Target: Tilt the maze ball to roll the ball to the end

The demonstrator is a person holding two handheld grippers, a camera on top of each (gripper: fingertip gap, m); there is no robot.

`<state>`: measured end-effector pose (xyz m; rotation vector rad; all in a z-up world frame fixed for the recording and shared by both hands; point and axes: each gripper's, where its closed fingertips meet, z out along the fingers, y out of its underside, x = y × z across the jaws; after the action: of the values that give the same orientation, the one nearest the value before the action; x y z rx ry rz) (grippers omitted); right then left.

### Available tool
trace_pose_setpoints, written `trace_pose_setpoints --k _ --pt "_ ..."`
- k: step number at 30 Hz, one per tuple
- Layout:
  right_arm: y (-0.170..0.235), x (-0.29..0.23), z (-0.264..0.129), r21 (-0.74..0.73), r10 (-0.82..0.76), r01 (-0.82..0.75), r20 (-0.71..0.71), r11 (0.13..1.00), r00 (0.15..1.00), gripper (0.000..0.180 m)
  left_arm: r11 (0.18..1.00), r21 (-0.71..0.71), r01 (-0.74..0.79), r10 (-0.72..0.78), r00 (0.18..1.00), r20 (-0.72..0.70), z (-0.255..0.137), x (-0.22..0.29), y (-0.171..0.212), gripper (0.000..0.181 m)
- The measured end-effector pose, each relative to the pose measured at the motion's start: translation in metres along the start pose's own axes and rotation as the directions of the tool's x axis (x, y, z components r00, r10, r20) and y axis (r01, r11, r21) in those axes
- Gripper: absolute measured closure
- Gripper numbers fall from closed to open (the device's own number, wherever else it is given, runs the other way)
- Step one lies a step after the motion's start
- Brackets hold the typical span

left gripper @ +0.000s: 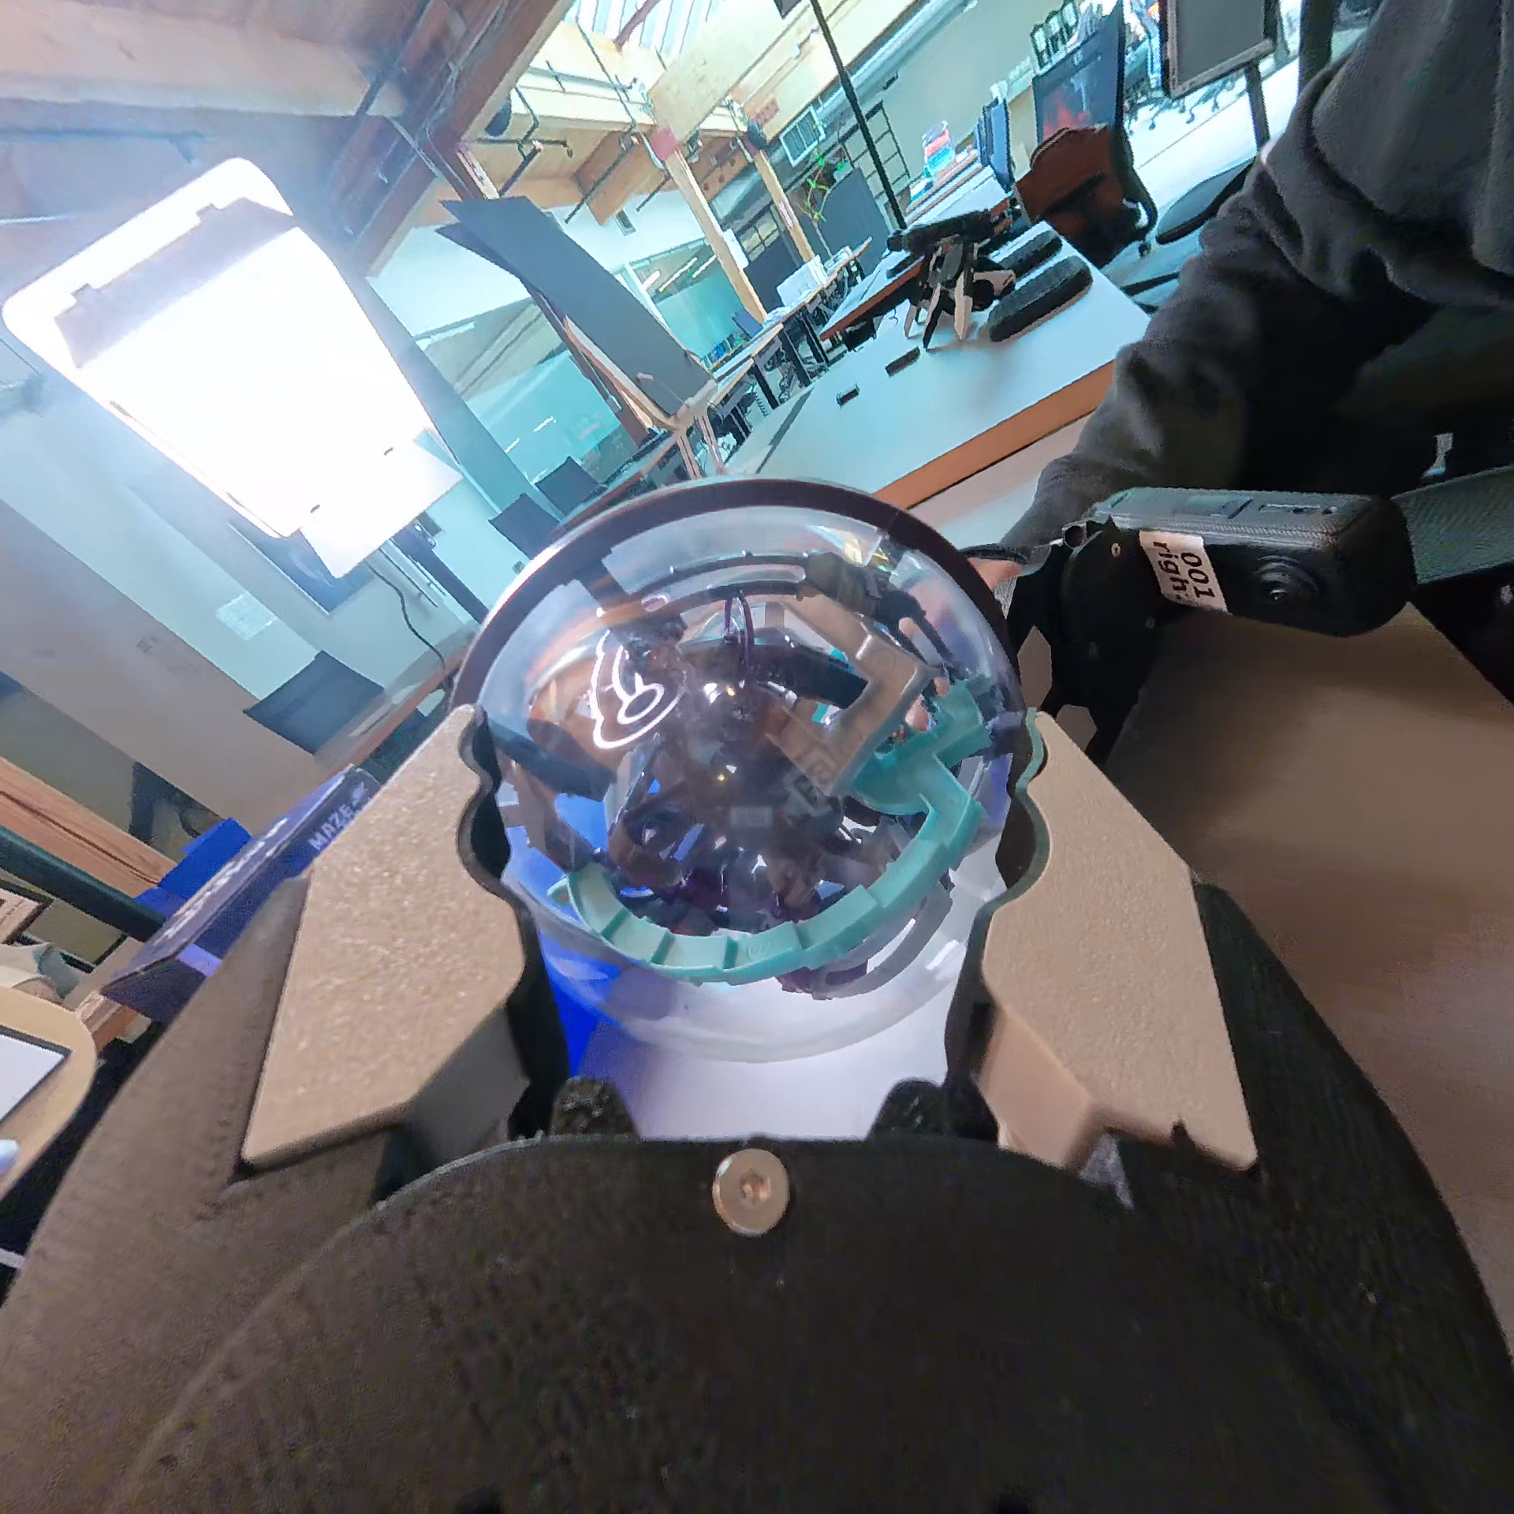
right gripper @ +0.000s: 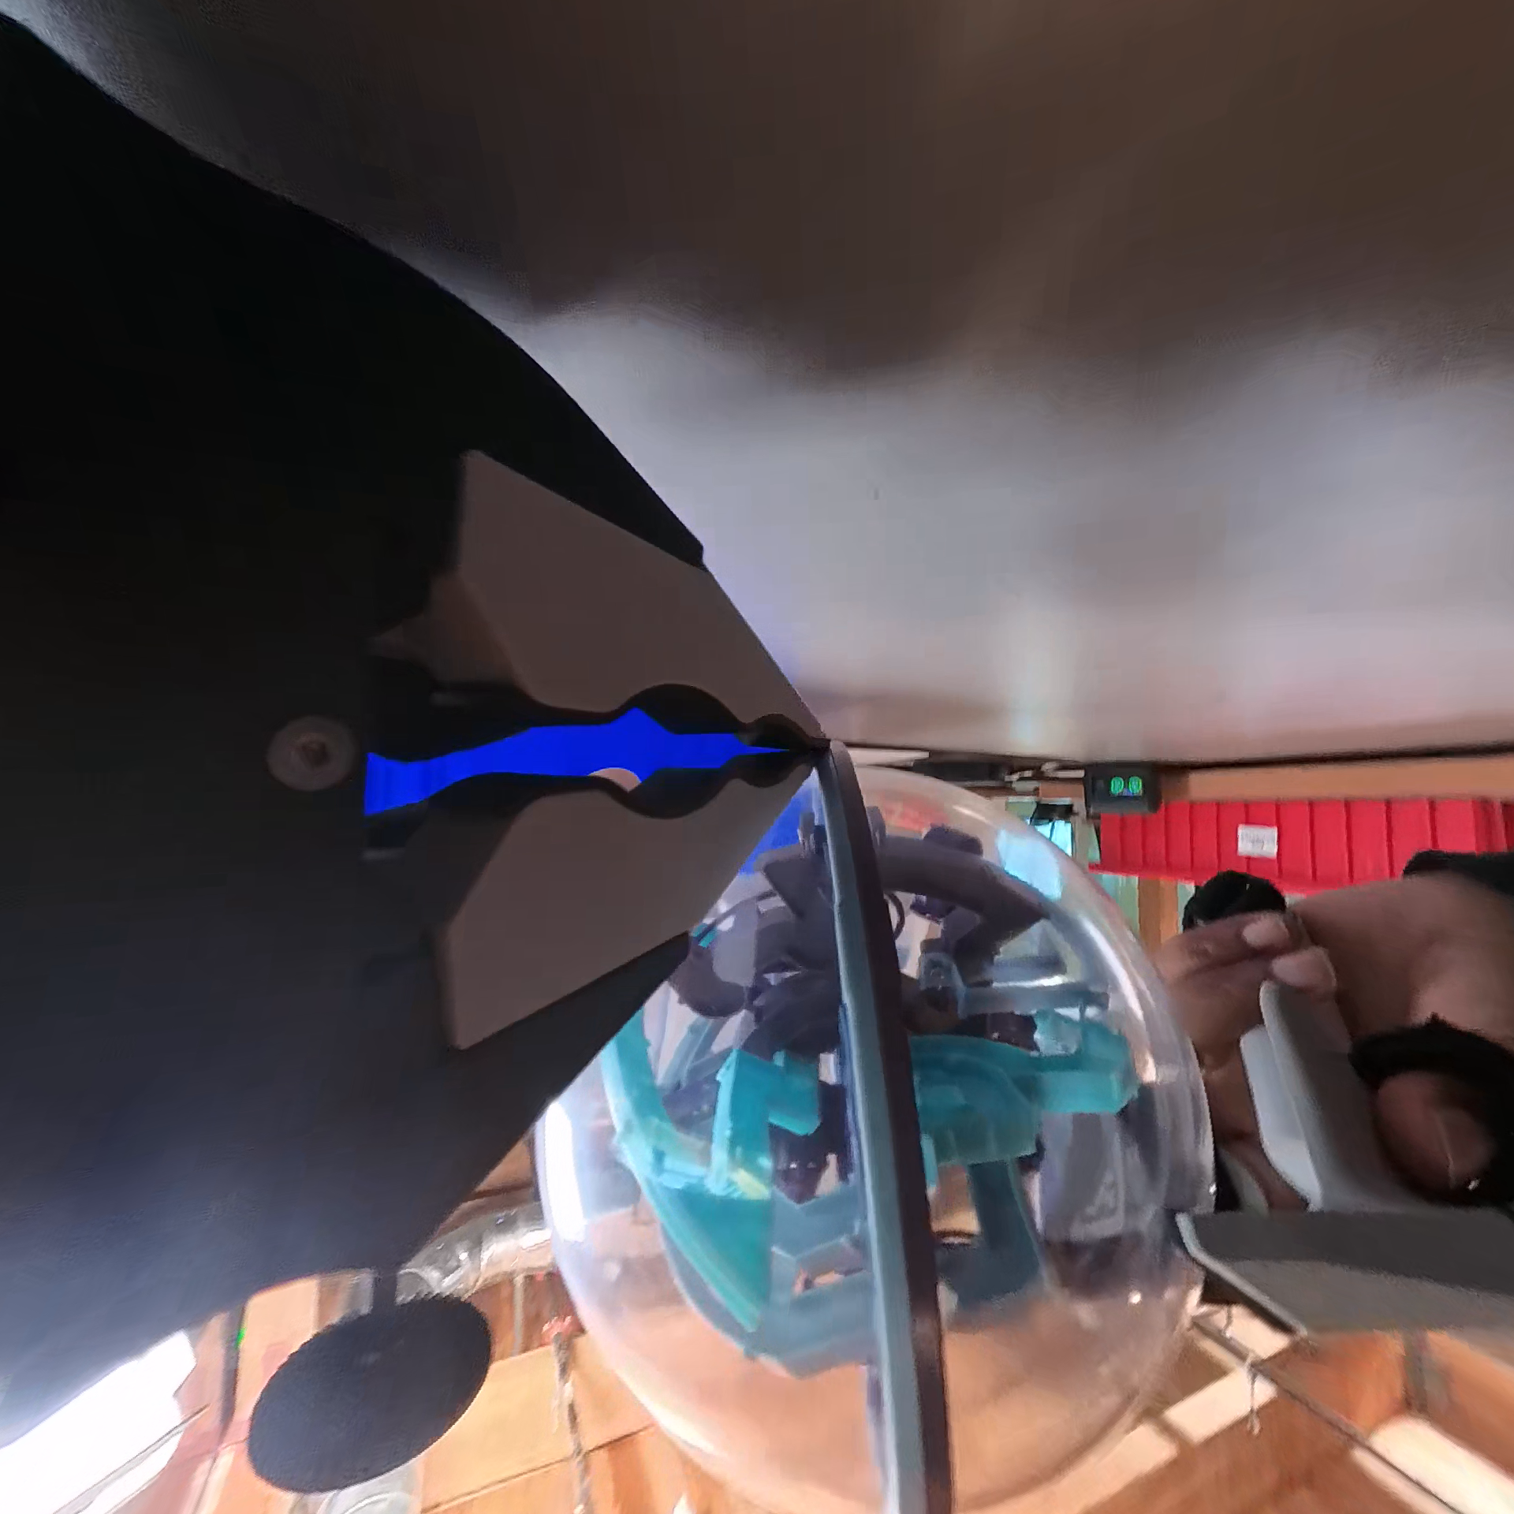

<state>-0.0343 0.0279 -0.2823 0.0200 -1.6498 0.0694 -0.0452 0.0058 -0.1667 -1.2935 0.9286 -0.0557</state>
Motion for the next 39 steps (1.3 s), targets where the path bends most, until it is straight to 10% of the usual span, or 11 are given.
trace_pose_setpoints --k 14,22,27,33,39 --pt "0.003 -0.019 0.006 0.002 -0.066 0.066 0.105 0.998 0.992 0.18 0.996 -0.085 -0.035 0.038 0.999 0.037 -0.001 0.002 0.048 0.078" --pt "0.013 0.009 -0.018 0.02 0.216 -0.22 0.129 0.975 0.968 0.166 0.995 -0.085 -0.055 0.063 0.994 0.089 -0.01 -0.004 0.055 0.081" --pt "0.034 0.052 -0.015 -0.036 0.675 -0.683 0.202 0.73 0.71 0.132 0.993 -0.087 -0.082 0.091 0.991 0.099 -0.012 -0.001 0.054 0.083" --pt "0.037 0.06 0.011 -0.27 0.933 -0.943 0.347 0.195 0.094 0.139 0.991 -0.096 -0.095 0.105 0.989 0.109 -0.014 -0.001 0.054 0.084" --pt "0.041 0.058 0.017 -0.282 0.947 -0.934 0.291 0.221 0.136 0.171 0.988 -0.106 -0.113 0.128 0.982 0.14 -0.019 -0.004 0.055 0.088"
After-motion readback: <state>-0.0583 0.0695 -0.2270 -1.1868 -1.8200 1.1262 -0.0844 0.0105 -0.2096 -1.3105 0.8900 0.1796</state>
